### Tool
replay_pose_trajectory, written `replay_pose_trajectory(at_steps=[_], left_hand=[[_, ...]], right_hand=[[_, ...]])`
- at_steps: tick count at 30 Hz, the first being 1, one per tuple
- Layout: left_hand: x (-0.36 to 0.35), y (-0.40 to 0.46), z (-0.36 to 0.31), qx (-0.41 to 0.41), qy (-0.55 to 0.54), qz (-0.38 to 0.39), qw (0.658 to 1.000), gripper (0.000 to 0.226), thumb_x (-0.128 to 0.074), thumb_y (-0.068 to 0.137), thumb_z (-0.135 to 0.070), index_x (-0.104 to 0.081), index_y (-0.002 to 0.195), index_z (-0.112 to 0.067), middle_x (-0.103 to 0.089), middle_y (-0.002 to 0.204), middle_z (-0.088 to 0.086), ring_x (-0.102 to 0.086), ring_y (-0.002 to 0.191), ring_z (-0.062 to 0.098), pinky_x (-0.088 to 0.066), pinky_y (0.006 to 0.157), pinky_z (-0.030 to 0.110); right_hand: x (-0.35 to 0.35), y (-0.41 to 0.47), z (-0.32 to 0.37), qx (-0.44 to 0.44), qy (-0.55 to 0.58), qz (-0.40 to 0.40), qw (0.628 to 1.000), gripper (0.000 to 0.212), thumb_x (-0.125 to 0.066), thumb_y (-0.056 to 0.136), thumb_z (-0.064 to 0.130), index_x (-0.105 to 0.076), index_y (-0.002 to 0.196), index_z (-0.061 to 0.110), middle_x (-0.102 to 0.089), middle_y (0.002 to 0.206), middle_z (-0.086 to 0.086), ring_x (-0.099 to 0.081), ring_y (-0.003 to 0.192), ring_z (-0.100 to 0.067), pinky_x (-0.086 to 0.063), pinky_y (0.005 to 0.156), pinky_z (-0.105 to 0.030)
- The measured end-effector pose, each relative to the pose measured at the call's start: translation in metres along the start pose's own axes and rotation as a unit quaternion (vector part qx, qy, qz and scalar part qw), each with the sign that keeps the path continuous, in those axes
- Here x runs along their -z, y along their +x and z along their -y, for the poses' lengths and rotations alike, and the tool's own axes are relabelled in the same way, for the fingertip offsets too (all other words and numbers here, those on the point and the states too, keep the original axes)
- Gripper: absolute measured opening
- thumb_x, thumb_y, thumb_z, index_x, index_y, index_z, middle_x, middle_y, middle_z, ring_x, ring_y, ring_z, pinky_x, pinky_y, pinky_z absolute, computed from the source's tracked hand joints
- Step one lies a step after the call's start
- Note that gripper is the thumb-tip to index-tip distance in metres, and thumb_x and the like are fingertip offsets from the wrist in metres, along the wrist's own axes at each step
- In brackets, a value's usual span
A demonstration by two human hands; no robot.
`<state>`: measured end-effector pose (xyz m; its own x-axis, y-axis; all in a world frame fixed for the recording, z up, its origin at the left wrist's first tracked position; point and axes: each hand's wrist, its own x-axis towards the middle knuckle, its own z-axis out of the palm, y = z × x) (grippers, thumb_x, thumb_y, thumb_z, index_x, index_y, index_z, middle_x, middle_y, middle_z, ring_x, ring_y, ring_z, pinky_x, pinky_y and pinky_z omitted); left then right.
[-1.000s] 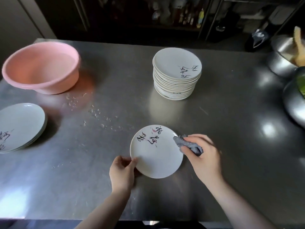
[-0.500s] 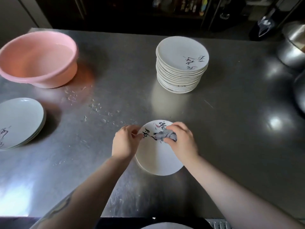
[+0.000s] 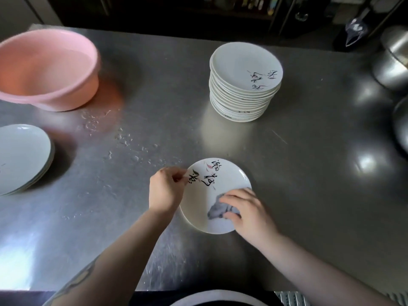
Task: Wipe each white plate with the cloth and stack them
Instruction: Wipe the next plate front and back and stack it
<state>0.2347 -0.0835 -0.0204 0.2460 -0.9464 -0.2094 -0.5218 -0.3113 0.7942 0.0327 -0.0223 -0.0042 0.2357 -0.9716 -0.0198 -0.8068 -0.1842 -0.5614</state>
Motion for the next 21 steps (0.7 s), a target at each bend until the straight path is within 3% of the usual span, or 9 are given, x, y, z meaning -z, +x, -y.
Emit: replay_pose_trajectory(at_steps=[5,8,10,13,16,21], left_hand=[[0.003,0.0,-0.003,-0.005,0.013,0.013,1.0,0.015,-0.074,0.078,-0.008,-0.078,0.085,-0.02,-0.071,0.078,-0.009,-0.066,0.076,0.011,-0.051,0.071,0.023],[0.01,0.003,-0.004,0.01,0.049,0.033,0.998,0.016,-0.075,0.076,-0.013,-0.074,0.079,-0.029,-0.069,0.073,-0.014,-0.066,0.075,0.011,-0.053,0.069,0.026],[0.015,0.011,-0.009,0.008,0.076,0.05,0.996,0.014,-0.076,0.075,-0.02,-0.071,0.079,-0.033,-0.069,0.076,-0.017,-0.067,0.077,0.01,-0.054,0.07,0.026],[0.013,0.029,-0.021,-0.023,0.079,0.057,0.995,0.018,-0.074,0.076,-0.021,-0.073,0.093,-0.028,-0.07,0.09,-0.011,-0.066,0.084,0.014,-0.053,0.077,0.029],[0.002,0.04,-0.029,-0.052,0.108,0.116,0.986,0.019,-0.072,0.08,-0.02,-0.075,0.097,-0.026,-0.072,0.092,-0.006,-0.067,0.087,0.017,-0.054,0.08,0.032],[-0.006,0.049,-0.029,-0.062,0.13,0.152,0.978,0.012,-0.069,0.083,-0.018,-0.077,0.091,-0.022,-0.074,0.085,0.0,-0.068,0.084,0.022,-0.054,0.076,0.033]], right_hand=[[0.001,0.034,-0.004,-0.08,-0.026,-0.02,0.996,0.033,-0.073,0.077,0.009,-0.071,0.108,0.018,-0.065,0.11,0.005,-0.051,0.108,-0.02,-0.046,0.088,-0.033],[0.002,0.041,-0.001,-0.091,-0.013,-0.006,0.996,0.03,-0.072,0.077,0.01,-0.07,0.105,0.02,-0.064,0.109,0.004,-0.052,0.107,-0.019,-0.043,0.088,-0.029],[0.015,0.045,-0.005,-0.091,0.017,-0.051,0.994,0.032,-0.076,0.072,0.006,-0.071,0.1,0.019,-0.065,0.104,0.004,-0.056,0.102,-0.019,-0.04,0.084,-0.023],[0.031,0.067,-0.01,-0.042,0.015,-0.129,0.991,0.034,-0.076,0.068,0.0,-0.071,0.098,0.015,-0.066,0.101,0.003,-0.056,0.097,-0.021,-0.037,0.081,-0.019],[0.029,0.087,0.0,0.034,-0.029,-0.059,0.997,0.034,-0.071,0.07,-0.005,-0.07,0.099,0.013,-0.065,0.104,0.001,-0.055,0.101,-0.025,-0.044,0.082,-0.029],[0.012,0.094,0.005,0.112,-0.123,-0.021,0.986,0.035,-0.073,0.065,-0.001,-0.071,0.095,0.017,-0.065,0.104,0.004,-0.062,0.101,-0.021,-0.055,0.054,-0.032]])
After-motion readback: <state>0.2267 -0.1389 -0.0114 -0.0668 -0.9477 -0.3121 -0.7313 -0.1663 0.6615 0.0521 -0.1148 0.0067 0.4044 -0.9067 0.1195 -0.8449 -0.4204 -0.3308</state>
